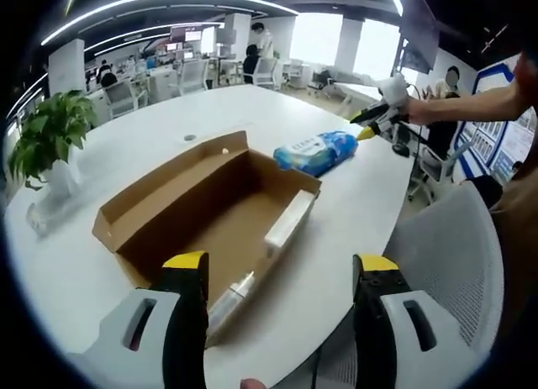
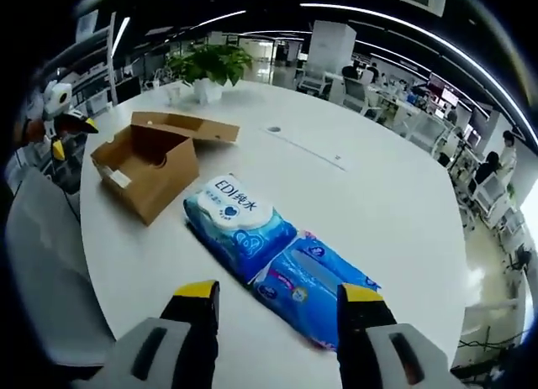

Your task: Operate the shoe box by opening the lid, removing the specified soft item, and placing it in the target area until the item is outside and the box remains undamaged.

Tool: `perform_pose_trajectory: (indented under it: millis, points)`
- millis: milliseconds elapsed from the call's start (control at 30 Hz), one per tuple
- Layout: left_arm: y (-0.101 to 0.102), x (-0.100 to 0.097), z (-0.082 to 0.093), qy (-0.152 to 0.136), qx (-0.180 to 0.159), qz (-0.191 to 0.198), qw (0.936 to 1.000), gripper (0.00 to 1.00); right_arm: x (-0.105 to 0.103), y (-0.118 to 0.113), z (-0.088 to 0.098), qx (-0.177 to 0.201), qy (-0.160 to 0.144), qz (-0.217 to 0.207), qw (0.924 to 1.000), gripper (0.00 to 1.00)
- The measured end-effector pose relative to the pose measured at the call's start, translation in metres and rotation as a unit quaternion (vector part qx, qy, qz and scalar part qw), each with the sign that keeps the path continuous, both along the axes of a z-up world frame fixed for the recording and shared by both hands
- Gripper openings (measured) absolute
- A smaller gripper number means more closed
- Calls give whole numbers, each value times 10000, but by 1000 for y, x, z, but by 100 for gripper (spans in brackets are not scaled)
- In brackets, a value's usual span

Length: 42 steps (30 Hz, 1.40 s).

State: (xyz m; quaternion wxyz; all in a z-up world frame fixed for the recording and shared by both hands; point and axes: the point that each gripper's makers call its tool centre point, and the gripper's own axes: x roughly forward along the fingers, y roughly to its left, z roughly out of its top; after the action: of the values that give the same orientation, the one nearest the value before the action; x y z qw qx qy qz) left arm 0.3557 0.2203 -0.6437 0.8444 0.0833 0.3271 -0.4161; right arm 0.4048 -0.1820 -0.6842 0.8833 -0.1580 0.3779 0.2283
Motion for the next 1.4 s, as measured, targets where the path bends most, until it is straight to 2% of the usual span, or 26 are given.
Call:
perform_pose_trajectory:
  millis: [233,700,1033,1400]
  points:
    - [5,-1,0,-3,-77,27,10000,69,-6,15,1,124,-58,-35,9999,55]
    - [15,-8,-2,32,-160,-25,9999,69,-18,73,3,416,-182,139,9989,56]
    - [34,0,-4,47,-164,103,9998,68,-23,118,7,599,-243,434,9970,57]
    - [29,7,-2,23,-238,104,9997,68,-24,160,13,700,-248,846,9936,57]
